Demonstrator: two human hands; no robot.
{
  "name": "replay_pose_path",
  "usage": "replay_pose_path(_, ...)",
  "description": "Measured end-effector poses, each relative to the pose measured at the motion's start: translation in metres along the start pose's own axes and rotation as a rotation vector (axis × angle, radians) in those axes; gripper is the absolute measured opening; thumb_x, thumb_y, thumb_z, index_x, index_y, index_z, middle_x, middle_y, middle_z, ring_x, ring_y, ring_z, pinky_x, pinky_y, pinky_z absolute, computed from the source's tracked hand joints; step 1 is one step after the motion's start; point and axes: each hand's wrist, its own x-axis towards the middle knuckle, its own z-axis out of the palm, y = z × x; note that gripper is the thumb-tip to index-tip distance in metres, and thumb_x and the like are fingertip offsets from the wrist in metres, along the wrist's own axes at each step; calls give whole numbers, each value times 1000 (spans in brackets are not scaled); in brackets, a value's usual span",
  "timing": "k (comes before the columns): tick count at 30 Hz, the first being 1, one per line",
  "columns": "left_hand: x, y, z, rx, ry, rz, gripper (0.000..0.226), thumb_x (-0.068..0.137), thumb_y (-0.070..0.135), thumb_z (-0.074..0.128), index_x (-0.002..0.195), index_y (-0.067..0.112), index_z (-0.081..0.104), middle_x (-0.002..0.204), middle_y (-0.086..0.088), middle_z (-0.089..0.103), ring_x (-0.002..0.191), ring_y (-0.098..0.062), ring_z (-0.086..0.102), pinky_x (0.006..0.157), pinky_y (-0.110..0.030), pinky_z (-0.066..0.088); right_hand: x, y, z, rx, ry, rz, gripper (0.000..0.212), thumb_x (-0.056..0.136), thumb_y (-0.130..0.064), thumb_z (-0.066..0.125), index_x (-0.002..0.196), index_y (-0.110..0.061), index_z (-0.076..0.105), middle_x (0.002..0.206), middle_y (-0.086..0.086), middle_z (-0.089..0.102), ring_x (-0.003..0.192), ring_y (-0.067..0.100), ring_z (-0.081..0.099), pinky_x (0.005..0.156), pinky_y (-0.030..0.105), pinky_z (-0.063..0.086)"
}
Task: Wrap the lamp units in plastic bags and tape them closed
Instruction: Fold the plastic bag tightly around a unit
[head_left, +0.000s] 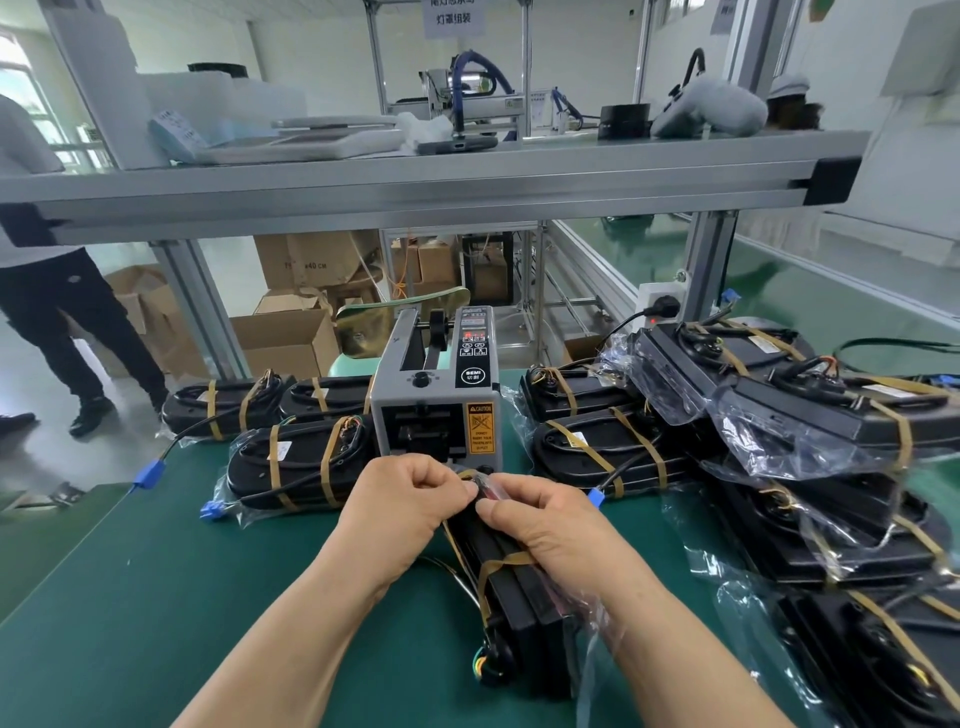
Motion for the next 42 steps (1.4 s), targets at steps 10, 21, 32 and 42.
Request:
replay_pose_path(10,6,-7,7,-99,128,-50,23,78,28,81,70,16,64,47,13,54,36,1,42,37,-15,34,2,3,2,0,-12,-13,18,90,-13,72,92,-29,78,93,3,79,79,15,74,68,28,59)
replay_pose_path(21,11,-14,-5,-84,-45,-36,26,76,32,84,87,17,67,57,12,51,45,0,41,44,-17,38,7,5,-3,62,-24,5,17,88,-10,74,87,-26,81,94,10,79,79,19,73,67,29,60)
replay_pose_path(32,15,-12,-2,-221,-13,-108,11,81,18,80,74,15,71,52,6,55,40,-5,37,41,-21,27,7,4,-11,5,-63,9,16,93,-17,69,106,-22,76,98,12,78,85,26,74,76,35,60)
replay_pose_path(42,13,-16,3,-219,48,-89,8,85,14,76,84,9,70,46,13,52,35,1,40,37,-11,32,-58,78,-43,-30,-142,-207,122,50,-74,83,147,-23,30,141,-17,58,134,-1,49,111,18,39)
